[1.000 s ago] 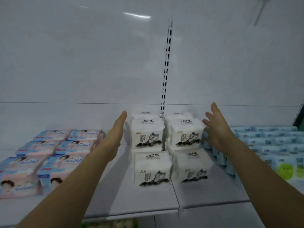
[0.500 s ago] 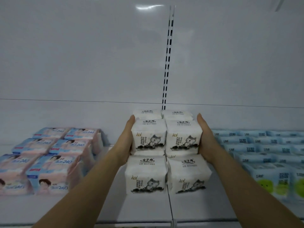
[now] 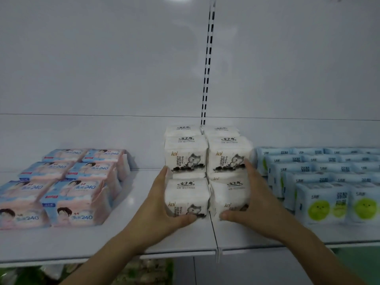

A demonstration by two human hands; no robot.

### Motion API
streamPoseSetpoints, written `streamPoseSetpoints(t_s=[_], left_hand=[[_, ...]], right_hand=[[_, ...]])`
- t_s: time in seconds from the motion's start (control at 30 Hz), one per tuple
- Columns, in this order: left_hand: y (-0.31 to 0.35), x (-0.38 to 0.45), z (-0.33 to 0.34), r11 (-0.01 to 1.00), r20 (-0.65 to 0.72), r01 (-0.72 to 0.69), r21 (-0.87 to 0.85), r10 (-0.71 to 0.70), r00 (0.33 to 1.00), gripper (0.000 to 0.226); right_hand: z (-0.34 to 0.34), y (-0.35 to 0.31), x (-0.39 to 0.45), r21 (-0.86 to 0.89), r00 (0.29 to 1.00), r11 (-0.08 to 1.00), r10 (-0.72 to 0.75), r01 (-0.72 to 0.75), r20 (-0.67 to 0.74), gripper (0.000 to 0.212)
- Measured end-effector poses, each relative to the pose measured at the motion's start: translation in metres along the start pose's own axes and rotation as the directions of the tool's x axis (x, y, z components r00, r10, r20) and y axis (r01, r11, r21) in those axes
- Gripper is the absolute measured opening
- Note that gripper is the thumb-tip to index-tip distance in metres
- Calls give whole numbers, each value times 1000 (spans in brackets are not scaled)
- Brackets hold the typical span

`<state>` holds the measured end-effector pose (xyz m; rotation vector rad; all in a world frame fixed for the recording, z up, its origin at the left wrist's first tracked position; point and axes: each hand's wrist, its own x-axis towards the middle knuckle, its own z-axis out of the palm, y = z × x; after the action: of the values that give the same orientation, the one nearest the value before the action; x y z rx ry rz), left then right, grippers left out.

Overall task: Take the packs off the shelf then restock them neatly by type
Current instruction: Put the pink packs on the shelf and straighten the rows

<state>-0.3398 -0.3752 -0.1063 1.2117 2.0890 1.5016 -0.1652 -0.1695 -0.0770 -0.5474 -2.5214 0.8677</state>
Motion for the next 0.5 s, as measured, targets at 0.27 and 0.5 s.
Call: streamPoseSetpoints(t_s=[0.27, 0.5], left_hand=[[-9, 23, 8, 971, -116, -84, 224, 113, 987, 126], [23, 8, -14, 857, -247, -136, 497, 290, 925, 112]], right_hand=[[19, 6, 13, -35, 989, 999, -23, 18, -144, 130], [-11, -12, 6, -368, 945, 929, -149, 33, -290, 100]])
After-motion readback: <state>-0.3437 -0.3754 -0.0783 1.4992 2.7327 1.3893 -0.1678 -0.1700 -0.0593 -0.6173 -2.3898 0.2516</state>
